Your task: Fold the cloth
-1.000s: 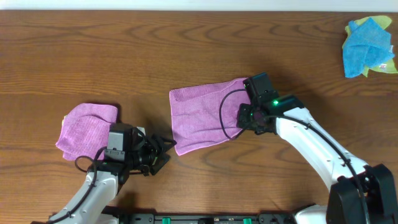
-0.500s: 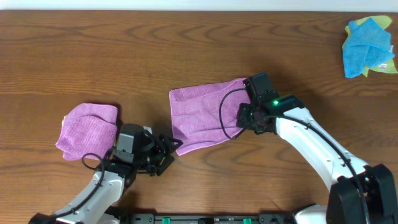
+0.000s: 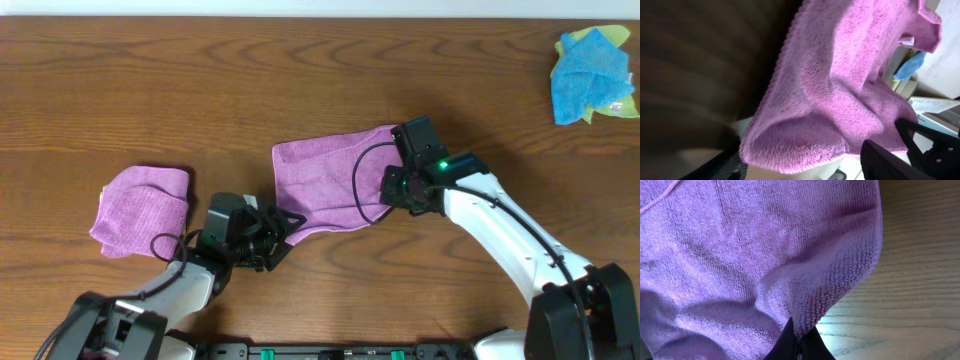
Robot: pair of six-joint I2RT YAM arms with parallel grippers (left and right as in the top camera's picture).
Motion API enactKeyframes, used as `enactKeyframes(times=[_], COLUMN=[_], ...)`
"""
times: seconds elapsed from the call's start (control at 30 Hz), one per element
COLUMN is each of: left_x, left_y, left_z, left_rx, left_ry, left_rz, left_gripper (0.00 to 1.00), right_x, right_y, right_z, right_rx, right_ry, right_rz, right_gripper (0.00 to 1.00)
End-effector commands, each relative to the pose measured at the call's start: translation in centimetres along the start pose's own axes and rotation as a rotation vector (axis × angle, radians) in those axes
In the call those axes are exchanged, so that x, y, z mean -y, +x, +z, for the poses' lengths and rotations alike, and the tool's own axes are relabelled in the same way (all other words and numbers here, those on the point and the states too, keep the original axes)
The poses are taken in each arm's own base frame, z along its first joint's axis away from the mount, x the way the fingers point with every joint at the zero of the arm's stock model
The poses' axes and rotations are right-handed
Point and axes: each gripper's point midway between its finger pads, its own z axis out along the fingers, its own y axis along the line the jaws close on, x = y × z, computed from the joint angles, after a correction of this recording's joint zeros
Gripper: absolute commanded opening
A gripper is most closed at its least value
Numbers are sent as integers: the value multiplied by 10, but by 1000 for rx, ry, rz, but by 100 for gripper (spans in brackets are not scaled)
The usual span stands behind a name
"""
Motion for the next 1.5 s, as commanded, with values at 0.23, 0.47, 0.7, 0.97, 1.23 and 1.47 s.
enactKeyframes(times=[0.23,0.47,0.7,0.97,1.23,1.47], left_x=[-24,-26,15,30,44,63], left_y=[-8,-7,-1,12,9,-8], left_z=[10,10,10,2,-9,-11], left_rx=[41,35,-17,-77,-50,19], left_ry=[-65,-73,67,105,110,23], left_rz=[-52,-31,123,136,113,134], left_gripper=[13,6,6,6,6,6], right_x=[0,0,-1,5,2,-10], right_y=[-3,-2,1,18,3,-15], right_z=[-3,-3,-3,-10,-28,-30], right_rx=[16,16,1,-55,50,125], right_ry=[4,4,-5,20,12,-35], right_rz=[-16,-16,-15,-11,-24,-23], right_gripper=[1,1,1,1,1,1])
